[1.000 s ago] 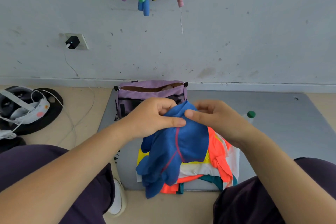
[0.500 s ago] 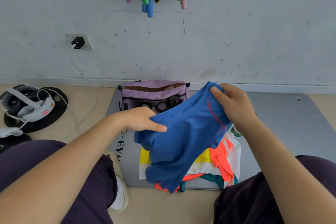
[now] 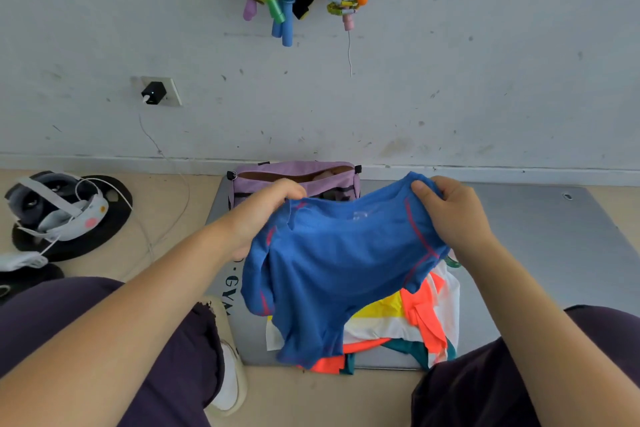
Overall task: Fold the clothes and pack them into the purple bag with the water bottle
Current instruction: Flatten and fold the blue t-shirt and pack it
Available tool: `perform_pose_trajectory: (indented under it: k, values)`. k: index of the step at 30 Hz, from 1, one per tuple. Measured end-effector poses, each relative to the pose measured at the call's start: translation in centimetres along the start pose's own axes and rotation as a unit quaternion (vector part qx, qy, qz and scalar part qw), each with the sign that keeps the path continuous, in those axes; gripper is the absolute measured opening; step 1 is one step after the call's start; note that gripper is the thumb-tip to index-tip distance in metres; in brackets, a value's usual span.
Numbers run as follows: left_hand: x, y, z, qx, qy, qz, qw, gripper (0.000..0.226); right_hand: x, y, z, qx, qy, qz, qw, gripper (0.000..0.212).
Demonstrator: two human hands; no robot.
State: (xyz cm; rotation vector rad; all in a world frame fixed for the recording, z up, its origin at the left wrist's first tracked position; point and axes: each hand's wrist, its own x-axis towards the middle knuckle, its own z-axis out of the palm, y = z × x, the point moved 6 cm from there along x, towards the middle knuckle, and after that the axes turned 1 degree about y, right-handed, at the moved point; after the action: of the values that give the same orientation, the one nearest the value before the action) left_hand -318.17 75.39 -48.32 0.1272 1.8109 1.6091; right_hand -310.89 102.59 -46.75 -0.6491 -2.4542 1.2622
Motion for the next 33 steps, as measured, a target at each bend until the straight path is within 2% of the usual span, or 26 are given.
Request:
perform_pose_trajectory:
  k: [2, 4, 6, 8, 10, 12, 14, 18, 20, 23, 27, 31, 33]
  values:
    - [-0.3, 1.1, -0.3, -0.074, -0.028, 0.031, 0.996, 0.021, 0.6, 0.3, -1.2, -0.015, 0.030, 0.014, 0.999, 0.041]
    - [-0.6, 1.7, -0.6, -0.082, -0.019, 0.052, 0.995, 0.017, 0.9, 0.6, -1.6, -0.026, 0.034, 0.015, 0.999, 0.040]
    - [-0.5, 1.9, -1.2, 0.034, 0.047, 0.076, 0.995, 0.006, 0.9, 0.8, -1.4, -0.026, 0.028, 0.017, 0.999, 0.043]
    - [-0.2, 1.7, -1.6, 0.156, 0.090, 0.098, 0.979, 0.012, 0.8, 0.9, -1.0, -0.027, 0.019, 0.020, 0.999, 0.044]
    - [0.0, 1.6, -2.0, 0.184, 0.104, 0.113, 0.971, 0.003, 0.9, 1.1, -0.9, -0.025, 0.019, 0.022, 0.999, 0.044]
    - [0.1, 1.4, -2.4, 0.175, 0.085, 0.111, 0.975, 0.014, 1.0, 1.2, -1.1, -0.015, 0.022, 0.026, 0.999, 0.044]
    - [0.1, 1.3, -1.9, 0.145, 0.034, 0.099, 0.984, 0.031, 1.0, 1.2, -1.1, -0.011, 0.023, 0.028, 0.999, 0.041]
    - [-0.2, 1.2, -1.1, 0.181, -0.015, 0.114, 0.977, 0.054, 0.7, 0.9, -0.9, -0.007, 0.021, 0.028, 0.999, 0.042]
    - [0.0, 1.3, -1.4, 0.177, 0.011, 0.141, 0.974, 0.046, 0.6, 0.9, -0.9, -0.005, 0.023, 0.026, 0.999, 0.044]
    - [0.5, 1.5, -2.0, 0.161, 0.085, 0.157, 0.971, 0.021, 0.6, 0.9, -0.8, 0.000, 0.020, 0.021, 1.000, 0.043]
    - [1.0, 1.1, -2.6, 0.192, 0.137, 0.156, 0.959, 0.008, 0.6, 1.0, -0.7, 0.009, 0.015, 0.014, 1.000, 0.041]
    - [0.7, 1.3, -3.1, 0.207, 0.183, 0.175, 0.945, 0.015, 0.7, 1.3, -0.7, 0.014, 0.017, 0.018, 1.000, 0.039]
    - [0.6, 1.5, -3.2, 0.187, 0.187, 0.174, 0.949, 0.016, 0.7, 1.4, -0.6, 0.019, 0.015, 0.014, 1.000, 0.037]
